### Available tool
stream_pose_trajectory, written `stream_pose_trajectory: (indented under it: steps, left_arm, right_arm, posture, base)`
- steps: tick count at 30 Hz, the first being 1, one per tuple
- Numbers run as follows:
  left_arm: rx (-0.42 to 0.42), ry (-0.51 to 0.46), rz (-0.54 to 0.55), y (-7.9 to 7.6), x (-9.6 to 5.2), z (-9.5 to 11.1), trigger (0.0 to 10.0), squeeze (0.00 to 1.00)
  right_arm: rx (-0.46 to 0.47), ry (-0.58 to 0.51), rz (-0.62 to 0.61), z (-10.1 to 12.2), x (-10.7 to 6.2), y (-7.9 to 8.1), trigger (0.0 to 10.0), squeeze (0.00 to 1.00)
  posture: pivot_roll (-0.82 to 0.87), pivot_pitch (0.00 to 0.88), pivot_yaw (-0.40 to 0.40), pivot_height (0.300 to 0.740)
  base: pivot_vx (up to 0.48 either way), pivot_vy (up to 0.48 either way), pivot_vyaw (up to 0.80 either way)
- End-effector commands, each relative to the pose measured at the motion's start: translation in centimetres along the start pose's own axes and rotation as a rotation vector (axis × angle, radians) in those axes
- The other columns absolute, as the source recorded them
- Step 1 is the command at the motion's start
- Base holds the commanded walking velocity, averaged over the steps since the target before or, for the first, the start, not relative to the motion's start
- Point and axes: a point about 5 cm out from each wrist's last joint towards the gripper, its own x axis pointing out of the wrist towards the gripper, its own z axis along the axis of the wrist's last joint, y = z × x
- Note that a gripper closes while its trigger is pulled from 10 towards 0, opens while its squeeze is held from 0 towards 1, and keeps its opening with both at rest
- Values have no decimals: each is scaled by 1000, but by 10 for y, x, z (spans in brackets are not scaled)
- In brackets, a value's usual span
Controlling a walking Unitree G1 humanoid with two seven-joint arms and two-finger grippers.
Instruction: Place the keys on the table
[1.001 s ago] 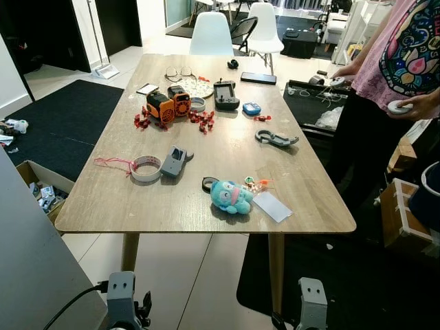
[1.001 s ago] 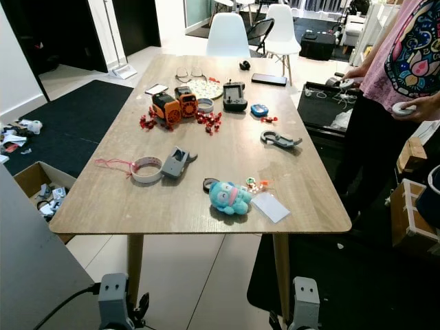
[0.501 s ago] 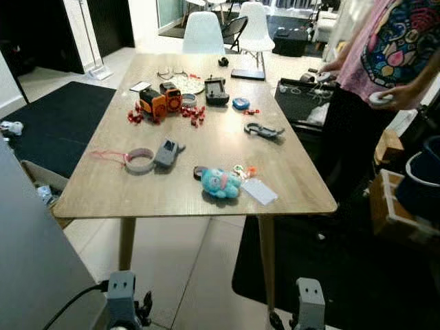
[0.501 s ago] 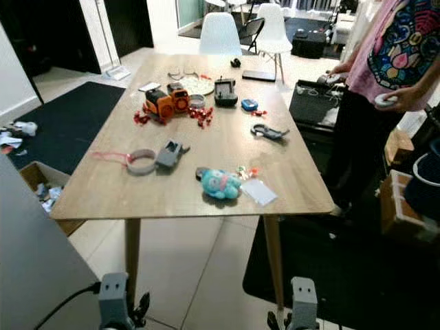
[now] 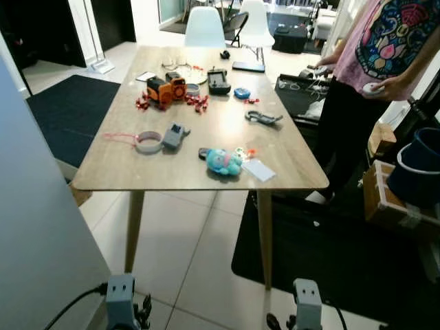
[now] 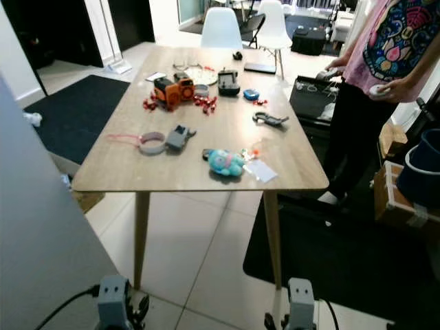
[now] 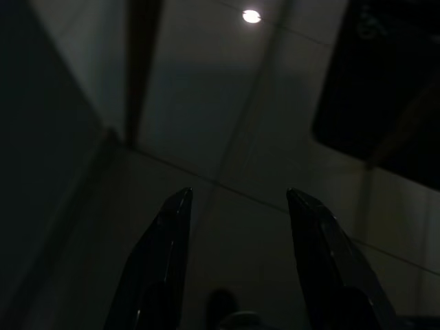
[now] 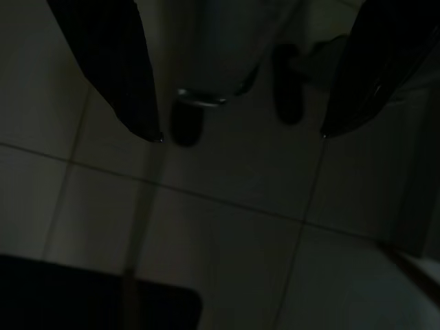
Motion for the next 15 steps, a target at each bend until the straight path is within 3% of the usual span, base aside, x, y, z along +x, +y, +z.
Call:
stream_pose_trajectory:
  steps: [1,15]
  left_arm:
    - [6,-14,2,1,0,2,10000,0]
    - [13,-12,-5,-1,0,1,10000,0]
  right_arm:
    - [-9,6,-9,-2,-1,-4,10000,0]
    - [-80,6,34,-1,-1,0,10000,0]
  posture:
    - [55,58,-18,740]
    - [54,53,-20,740]
  base:
    - [0,0,0]
    - [0,0,0]
